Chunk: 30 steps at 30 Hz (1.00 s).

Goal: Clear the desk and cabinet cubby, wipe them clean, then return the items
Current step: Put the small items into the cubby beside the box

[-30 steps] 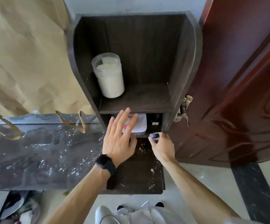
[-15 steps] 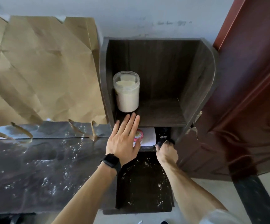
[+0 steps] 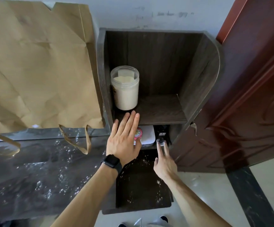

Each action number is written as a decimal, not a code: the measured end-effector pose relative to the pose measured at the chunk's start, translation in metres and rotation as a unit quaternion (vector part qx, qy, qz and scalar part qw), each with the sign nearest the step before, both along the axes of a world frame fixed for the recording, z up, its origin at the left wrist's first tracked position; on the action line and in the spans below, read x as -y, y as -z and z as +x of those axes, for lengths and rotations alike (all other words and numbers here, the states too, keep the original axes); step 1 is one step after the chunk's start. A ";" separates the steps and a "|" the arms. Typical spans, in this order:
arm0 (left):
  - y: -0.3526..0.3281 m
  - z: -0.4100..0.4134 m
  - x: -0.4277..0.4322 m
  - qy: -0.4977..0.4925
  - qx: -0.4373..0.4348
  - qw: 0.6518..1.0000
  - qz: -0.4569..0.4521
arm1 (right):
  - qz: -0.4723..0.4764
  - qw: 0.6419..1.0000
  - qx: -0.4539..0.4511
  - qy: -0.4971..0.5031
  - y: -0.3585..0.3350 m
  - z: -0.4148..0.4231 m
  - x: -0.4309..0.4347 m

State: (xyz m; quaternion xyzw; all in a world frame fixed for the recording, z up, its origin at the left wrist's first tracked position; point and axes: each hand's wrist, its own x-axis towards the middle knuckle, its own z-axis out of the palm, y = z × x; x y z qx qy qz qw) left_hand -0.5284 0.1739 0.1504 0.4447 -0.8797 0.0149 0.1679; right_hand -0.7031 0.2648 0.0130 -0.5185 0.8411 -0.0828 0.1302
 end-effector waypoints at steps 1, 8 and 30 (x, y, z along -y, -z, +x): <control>-0.001 0.000 -0.001 0.000 -0.001 1.000 0.004 | 0.011 1.000 0.000 -0.002 -0.001 -0.003 0.001; -0.002 0.000 -0.002 -0.007 0.004 1.000 0.012 | 0.045 0.998 0.008 0.035 -0.012 -0.007 0.016; -0.006 0.005 0.001 0.012 0.001 0.999 0.046 | 0.051 0.996 0.069 0.002 -0.053 -0.019 0.016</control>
